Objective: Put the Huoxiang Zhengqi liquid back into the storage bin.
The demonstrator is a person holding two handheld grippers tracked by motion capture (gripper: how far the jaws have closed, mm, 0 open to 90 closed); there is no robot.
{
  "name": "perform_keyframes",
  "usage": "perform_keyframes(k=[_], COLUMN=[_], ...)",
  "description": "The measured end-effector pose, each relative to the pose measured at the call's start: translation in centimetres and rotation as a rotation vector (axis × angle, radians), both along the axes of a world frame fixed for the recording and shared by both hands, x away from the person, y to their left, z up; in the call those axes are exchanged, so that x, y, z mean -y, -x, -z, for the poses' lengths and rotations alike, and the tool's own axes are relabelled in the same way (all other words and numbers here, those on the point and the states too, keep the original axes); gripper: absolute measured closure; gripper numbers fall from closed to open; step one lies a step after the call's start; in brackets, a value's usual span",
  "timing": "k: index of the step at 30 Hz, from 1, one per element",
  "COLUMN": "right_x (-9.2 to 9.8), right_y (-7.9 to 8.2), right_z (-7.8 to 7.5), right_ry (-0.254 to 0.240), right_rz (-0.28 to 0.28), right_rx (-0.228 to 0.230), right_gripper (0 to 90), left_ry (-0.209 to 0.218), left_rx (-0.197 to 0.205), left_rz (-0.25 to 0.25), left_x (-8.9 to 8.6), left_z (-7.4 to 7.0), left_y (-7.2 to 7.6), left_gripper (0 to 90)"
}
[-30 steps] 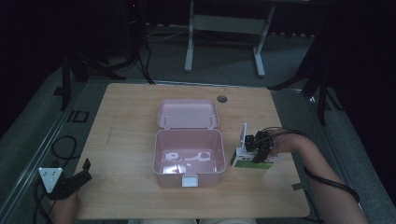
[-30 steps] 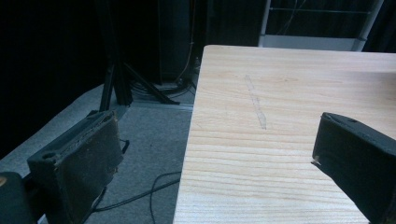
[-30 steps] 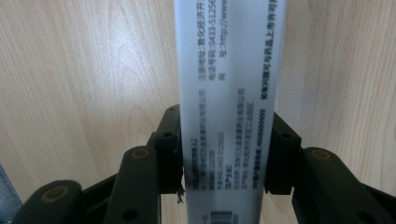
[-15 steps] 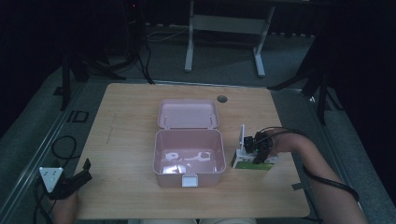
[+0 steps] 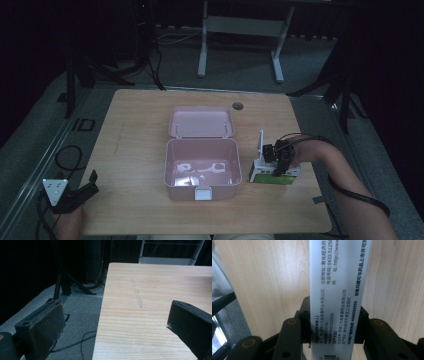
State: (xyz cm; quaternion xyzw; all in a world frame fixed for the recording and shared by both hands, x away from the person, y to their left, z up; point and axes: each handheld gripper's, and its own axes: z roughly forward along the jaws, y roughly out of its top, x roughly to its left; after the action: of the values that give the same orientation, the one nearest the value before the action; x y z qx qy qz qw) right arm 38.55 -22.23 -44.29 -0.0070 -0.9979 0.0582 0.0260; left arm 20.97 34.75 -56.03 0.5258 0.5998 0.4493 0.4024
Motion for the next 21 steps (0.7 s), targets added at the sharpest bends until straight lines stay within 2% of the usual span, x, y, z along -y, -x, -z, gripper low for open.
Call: perform_keyframes(k=[13, 21], right_x=[-0.6, -1.0], right_y=[1.1, 1.5], right_z=[-4.7, -6.8], right_ry=[-0.010, -0.005], right_rz=[-0.002, -0.001], right_rx=[0.029, 0.036], right_gripper=[63.0, 63.0], left_ry=[0.004, 0.005], left_rx=[0.001, 0.000], left_rz=[-0.003, -0.003], left_x=[0.0, 0.0], left_z=[0.0, 0.0], left_y=[0.0, 0.0], left_gripper=[1.5, 1.5])
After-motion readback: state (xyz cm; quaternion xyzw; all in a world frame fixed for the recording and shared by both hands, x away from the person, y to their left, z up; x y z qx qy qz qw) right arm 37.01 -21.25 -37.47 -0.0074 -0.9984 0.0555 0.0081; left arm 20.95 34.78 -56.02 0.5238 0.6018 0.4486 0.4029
